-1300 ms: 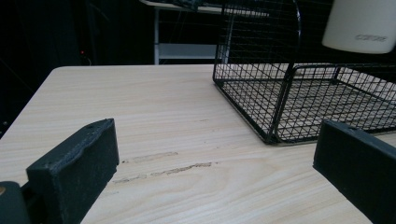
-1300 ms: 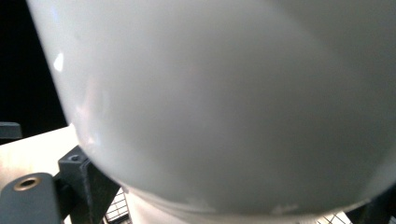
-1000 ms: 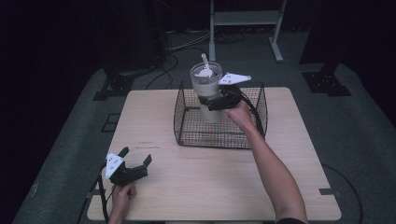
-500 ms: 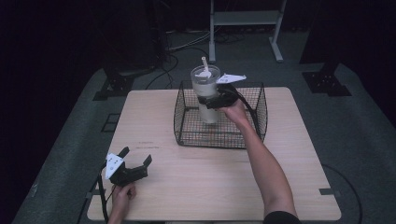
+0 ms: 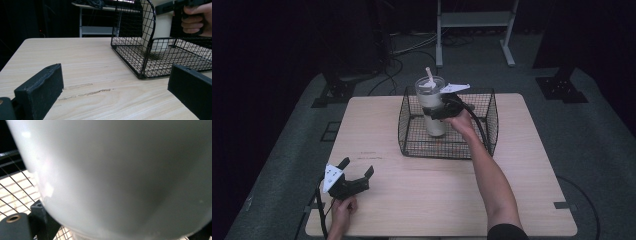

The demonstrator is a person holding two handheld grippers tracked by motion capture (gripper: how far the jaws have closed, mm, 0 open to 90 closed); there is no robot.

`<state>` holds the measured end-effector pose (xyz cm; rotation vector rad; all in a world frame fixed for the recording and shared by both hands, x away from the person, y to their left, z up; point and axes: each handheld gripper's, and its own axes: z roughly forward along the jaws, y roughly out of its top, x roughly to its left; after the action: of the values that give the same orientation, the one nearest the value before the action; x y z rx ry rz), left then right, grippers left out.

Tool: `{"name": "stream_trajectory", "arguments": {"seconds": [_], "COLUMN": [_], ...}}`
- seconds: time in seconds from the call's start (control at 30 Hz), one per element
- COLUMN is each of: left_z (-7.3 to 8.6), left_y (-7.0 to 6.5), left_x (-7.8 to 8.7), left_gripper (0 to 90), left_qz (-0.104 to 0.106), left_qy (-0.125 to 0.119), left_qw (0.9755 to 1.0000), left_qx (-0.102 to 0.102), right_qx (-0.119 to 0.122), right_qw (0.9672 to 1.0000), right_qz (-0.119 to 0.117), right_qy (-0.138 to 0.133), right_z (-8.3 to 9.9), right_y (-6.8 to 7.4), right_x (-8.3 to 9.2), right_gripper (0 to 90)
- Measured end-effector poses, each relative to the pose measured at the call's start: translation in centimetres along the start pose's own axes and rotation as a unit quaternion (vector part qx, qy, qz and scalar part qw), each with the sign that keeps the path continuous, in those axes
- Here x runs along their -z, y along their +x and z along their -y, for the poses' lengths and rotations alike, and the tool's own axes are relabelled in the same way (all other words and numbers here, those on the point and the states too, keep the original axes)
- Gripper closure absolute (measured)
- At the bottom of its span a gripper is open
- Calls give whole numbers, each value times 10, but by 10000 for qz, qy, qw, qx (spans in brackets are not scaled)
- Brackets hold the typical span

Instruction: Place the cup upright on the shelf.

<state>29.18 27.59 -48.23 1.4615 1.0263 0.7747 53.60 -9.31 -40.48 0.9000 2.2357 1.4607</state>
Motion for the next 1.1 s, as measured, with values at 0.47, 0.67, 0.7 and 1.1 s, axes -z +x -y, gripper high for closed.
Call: {"name": "stream_trajectory", "arguments": {"seconds": [0.47,0.67,0.7,1.1], "left_z": [1,1,1,1], "left_y": [-4,-6,-5,-5], "left_x": [3,3,3,2], "left_gripper": [0,0,0,0], "left_qz": [162,192,183,138], "left_qy": [-123,-130,-132,-132], "left_qw": [9995,9991,9993,9995], "left_qx": [-245,-343,-311,-262], "right_qx": [163,203,242,388], "right_qw": [9995,9996,9995,9986], "right_qz": [-67,-98,-87,-98], "right_qy": [247,193,209,344], "right_z": [7,12,13,17], "right_y": [-3,-3,-2,-1], "right_x": [-3,2,3,16], "right_gripper": [80,80,81,85]}}
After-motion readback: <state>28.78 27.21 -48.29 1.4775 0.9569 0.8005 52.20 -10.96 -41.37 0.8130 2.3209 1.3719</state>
